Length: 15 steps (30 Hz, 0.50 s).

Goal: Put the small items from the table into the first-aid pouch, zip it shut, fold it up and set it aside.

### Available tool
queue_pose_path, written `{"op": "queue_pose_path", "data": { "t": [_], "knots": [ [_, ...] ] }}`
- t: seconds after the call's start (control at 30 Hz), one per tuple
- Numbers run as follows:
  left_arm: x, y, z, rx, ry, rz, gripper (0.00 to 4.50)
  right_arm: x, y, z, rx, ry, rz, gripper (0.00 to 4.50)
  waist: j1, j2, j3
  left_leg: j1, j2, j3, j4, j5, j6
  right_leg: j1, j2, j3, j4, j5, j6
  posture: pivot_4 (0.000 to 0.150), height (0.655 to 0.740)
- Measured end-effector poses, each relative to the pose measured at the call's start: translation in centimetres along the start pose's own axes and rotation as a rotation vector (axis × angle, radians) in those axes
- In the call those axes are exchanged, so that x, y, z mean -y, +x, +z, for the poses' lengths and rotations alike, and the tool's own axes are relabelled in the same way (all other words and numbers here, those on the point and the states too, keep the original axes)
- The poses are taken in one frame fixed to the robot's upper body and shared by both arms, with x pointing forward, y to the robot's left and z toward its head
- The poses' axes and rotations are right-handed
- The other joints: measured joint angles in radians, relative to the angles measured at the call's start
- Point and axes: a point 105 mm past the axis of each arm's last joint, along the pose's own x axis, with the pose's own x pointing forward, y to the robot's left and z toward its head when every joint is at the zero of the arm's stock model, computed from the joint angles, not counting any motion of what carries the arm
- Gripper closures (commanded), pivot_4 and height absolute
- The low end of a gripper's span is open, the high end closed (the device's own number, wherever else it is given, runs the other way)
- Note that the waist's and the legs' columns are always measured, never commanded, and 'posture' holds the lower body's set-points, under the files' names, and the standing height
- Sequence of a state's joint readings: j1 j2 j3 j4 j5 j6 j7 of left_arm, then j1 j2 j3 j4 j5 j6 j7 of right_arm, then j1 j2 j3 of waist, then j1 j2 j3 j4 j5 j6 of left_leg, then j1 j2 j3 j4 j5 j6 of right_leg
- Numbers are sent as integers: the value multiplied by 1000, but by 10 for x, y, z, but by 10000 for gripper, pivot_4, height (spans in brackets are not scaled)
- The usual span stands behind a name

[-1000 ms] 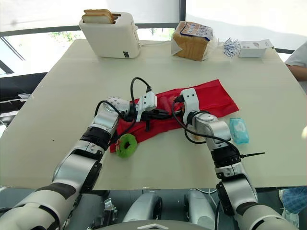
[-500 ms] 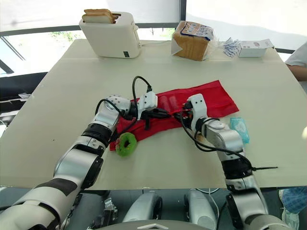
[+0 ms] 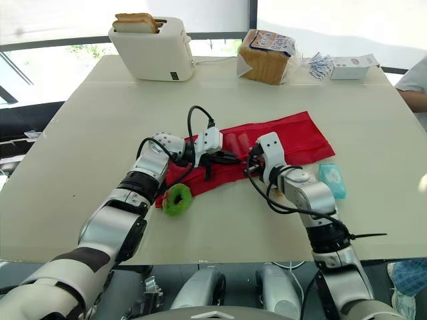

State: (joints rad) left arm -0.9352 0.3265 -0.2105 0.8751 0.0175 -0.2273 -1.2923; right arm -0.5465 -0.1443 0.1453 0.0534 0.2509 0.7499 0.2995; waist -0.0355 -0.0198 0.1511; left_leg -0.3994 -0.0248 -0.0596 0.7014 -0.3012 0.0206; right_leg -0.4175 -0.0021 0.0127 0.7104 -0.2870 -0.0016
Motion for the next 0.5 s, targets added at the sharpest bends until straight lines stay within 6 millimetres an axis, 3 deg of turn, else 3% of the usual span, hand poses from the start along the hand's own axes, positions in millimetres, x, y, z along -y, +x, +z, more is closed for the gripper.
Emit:
{"op": "queue_pose_path", "data": {
  "t": [0.13, 0.2, 0.23, 0.33, 0.5],
  "knots": [
    [-1, 2, 0, -10, 54, 21, 45000, 13, 7, 0, 38, -24, -65, 44371, 1, 0, 0, 0, 0, 0, 0, 0, 0, 0, 0, 0, 0, 0, 0, 1500, 7400],
    [-2, 4, -1, -14, 75, 31, 45000, 13, 1, -3, 45, -12, -58, 44371, 4, 0, 0, 0, 0, 0, 0, 0, 0, 0, 0, 0, 0, 0, 0, 1500, 7400],
    [-2, 5, -1, -13, 77, 34, 45000, 13, -5, -5, 46, -2, -50, 42065, 5, 0, 0, 0, 0, 0, 0, 0, 0, 0, 0, 0, 0, 0, 0, 1500, 7400],
    [-6, 6, 2, -7, 90, 41, 45000, 16, -34, -9, 40, 11, -23, 33207, 13, 0, 0, -1, 0, 0, 0, 0, 1, 0, -1, 0, -1, 0, 0, 1500, 7400],
    [-7, 5, 2, -7, 82, 32, 45000, -3, -97, 17, 117, 5, 79, 8799, 19, 1, 1, -1, 0, -1, 0, -2, 4, 0, 0, -1, 0, 0, 0, 1500, 7400]
  ]
}}
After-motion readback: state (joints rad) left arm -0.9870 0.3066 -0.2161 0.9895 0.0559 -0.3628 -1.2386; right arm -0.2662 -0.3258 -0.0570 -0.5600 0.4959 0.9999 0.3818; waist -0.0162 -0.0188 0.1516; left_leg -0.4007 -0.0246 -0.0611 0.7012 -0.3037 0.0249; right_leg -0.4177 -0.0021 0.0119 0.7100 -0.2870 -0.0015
